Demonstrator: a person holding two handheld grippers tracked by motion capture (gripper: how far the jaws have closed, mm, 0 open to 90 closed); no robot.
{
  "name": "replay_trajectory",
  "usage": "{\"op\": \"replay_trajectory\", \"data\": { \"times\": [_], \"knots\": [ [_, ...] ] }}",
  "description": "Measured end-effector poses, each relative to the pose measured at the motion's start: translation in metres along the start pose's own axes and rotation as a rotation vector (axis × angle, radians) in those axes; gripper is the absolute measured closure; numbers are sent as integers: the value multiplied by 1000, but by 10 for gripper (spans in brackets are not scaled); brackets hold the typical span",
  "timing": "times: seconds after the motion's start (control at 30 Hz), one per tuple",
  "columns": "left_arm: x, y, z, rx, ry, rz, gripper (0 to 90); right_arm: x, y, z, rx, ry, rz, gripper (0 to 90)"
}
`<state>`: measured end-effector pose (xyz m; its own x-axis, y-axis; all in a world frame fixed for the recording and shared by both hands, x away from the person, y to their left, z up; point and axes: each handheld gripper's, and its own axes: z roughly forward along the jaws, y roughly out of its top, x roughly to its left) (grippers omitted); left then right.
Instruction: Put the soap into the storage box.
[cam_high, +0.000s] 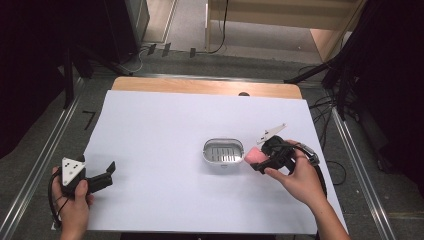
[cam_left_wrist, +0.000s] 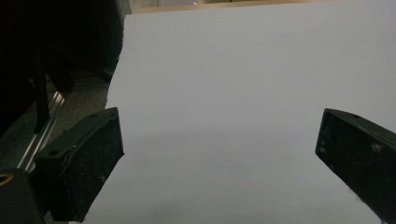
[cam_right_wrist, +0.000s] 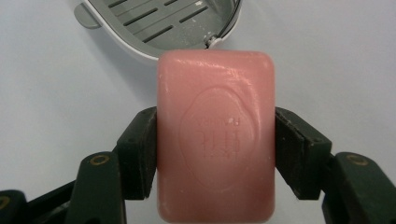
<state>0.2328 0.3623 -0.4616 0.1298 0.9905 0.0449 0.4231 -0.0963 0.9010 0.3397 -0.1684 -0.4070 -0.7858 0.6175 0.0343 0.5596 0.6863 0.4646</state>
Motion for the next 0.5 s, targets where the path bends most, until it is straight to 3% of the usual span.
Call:
{"op": "replay_trajectory", "data": {
  "times": [0.5],
  "knots": [
    [-2, 0, 1, 4, -14, 29, 10, -1, 0, -8, -32, -3, -78, 388]
  ]
}}
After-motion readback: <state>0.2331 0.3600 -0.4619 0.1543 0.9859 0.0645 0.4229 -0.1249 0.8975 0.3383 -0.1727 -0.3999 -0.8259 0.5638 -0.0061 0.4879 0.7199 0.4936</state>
